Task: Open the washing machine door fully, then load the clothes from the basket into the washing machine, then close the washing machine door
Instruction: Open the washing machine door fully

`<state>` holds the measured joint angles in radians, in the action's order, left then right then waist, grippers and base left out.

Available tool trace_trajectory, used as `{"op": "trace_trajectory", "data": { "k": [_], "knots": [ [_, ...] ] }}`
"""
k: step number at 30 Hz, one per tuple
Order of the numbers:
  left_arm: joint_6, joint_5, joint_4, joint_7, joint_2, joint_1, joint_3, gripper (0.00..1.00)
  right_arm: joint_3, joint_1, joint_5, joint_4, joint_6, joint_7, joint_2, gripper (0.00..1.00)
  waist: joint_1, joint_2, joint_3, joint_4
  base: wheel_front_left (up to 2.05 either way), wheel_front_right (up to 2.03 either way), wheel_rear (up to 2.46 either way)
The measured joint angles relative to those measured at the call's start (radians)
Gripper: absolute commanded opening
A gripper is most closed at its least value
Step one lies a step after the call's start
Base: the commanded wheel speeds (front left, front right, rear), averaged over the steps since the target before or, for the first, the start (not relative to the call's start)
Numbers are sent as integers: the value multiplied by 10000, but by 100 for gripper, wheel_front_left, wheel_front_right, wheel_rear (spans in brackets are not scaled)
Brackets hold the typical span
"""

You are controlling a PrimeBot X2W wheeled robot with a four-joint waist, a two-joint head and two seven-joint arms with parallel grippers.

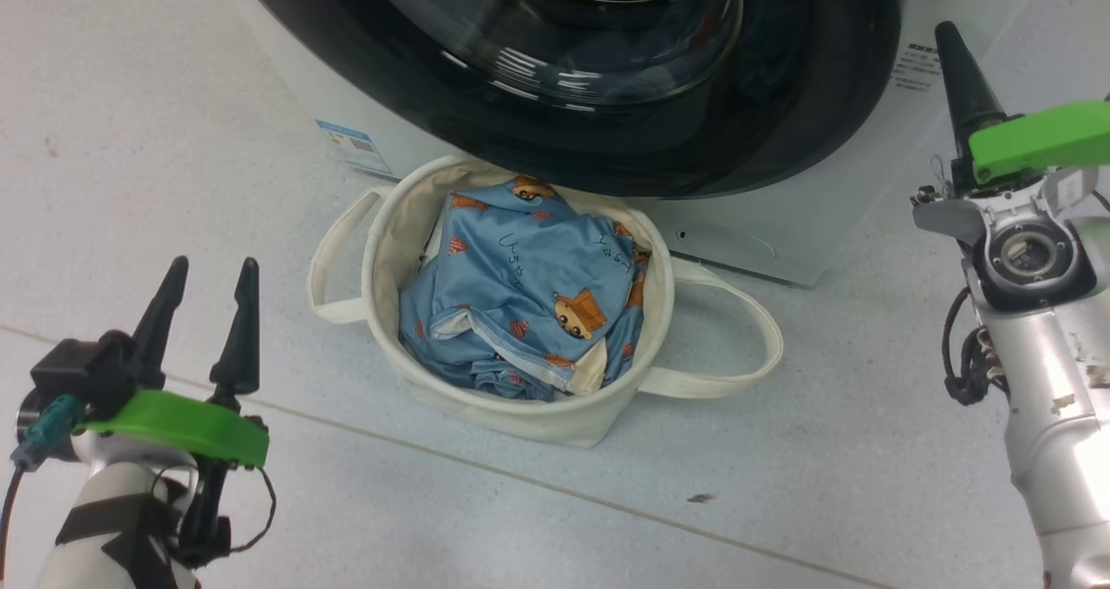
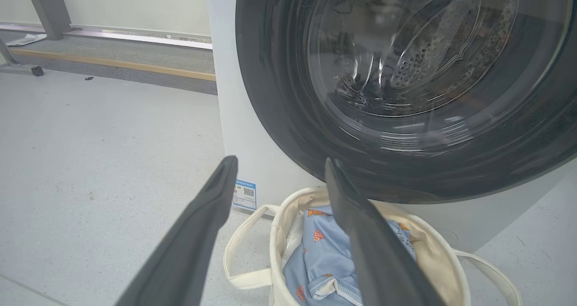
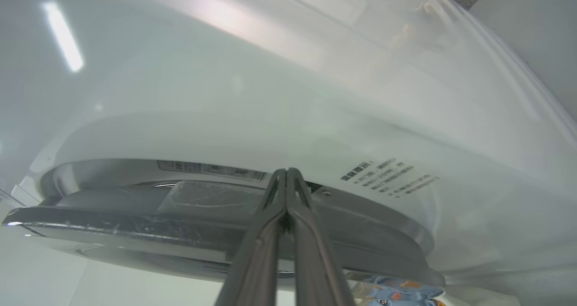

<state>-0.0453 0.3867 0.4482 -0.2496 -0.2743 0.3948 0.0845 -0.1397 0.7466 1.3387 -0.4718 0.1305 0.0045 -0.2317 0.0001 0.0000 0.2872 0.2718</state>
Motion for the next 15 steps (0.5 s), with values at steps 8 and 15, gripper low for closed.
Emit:
{"op": "trace_trajectory", "data": {
  "k": [8, 15],
  "knots": [
    [-165, -242, 153, 0, 176, 1, -96, 100, -100, 451, 1287, -380, 0, 1402, -54, 0, -1, 0, 57, 125, 0, 0, 0],
    [-176, -351, 401, 0, 236, 5, -257, 100, -205, 646, 1774, -686, -8, 2165, -130, 0, 0, 0, -92, 81, 0, 0, 0]
  ]
}}
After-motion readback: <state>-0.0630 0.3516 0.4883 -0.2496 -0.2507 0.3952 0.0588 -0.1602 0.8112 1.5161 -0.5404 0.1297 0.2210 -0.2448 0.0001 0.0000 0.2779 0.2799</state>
